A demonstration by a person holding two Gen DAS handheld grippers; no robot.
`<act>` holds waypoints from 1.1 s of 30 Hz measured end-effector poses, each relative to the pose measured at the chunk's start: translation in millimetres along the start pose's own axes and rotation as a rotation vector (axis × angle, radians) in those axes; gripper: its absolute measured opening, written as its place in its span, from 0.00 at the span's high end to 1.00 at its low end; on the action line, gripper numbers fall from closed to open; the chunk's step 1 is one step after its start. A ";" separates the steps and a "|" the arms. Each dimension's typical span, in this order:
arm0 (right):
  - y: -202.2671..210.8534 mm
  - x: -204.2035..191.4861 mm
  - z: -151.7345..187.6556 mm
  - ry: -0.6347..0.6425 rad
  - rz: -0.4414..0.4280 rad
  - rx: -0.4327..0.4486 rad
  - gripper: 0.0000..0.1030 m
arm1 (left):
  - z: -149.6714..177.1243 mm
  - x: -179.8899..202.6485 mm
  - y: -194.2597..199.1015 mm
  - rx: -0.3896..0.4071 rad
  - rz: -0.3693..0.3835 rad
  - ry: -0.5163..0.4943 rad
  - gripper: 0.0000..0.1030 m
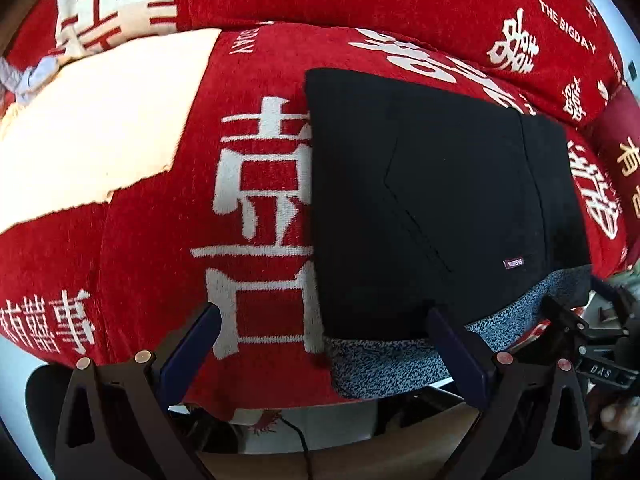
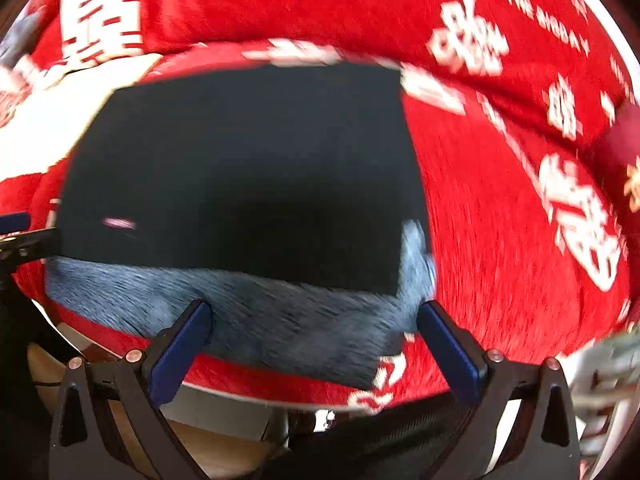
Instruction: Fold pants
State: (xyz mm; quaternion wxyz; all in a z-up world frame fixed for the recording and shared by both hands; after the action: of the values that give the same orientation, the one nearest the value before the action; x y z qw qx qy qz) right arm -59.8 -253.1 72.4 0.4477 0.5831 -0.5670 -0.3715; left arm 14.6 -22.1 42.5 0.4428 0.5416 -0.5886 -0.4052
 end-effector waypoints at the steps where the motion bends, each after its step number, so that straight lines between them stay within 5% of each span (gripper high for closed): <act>1: 1.5 9.2 2.7 -0.029 -0.008 -0.002 0.00 | -1.1 -2.7 3.4 0.005 -0.013 0.004 0.00; 6: 29.4 31.0 -6.6 -0.068 -0.007 0.104 0.00 | -14.4 -4.8 19.2 0.067 0.026 0.020 0.00; 9: 41.2 13.7 -23.5 -0.025 -0.097 0.186 0.00 | -25.5 15.9 14.3 0.063 0.045 -0.018 0.00; 14: 20.1 -21.0 -29.3 0.092 -0.260 0.131 0.00 | -17.6 38.3 -15.0 -0.005 -0.026 -0.094 0.00; 19: 17.6 -21.2 -29.0 0.127 -0.217 0.126 0.00 | -17.0 31.2 -18.0 -0.019 0.022 -0.048 0.00; 25: 28.6 -30.8 -101.1 0.128 -0.191 0.232 0.00 | -13.8 32.7 -19.9 -0.019 0.016 -0.027 0.00; 29: -10.1 -52.2 -138.5 0.133 -0.211 0.144 0.00 | -14.2 31.9 -20.7 -0.024 0.009 -0.033 0.00; 33: -41.3 -52.5 -138.3 0.168 -0.171 0.078 0.01 | -14.9 36.1 -21.3 -0.014 -0.003 -0.051 0.00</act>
State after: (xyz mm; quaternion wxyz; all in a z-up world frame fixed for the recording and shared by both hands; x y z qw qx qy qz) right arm 79.6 -188.8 74.2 0.4373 0.6752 -0.4898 -0.3361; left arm 34.1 -59.9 29.3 0.4306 0.5290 -0.5960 -0.4237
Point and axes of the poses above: each gripper's, at about its wrist camera, not at the fingertips, and y roughly against the way its jaws point, x to its right, z to its underside, the point moved 2 cm from there along -y, roughly the way its jaws point, and after that the axes turned 5 degrees about -z, right-handed, at the moved point
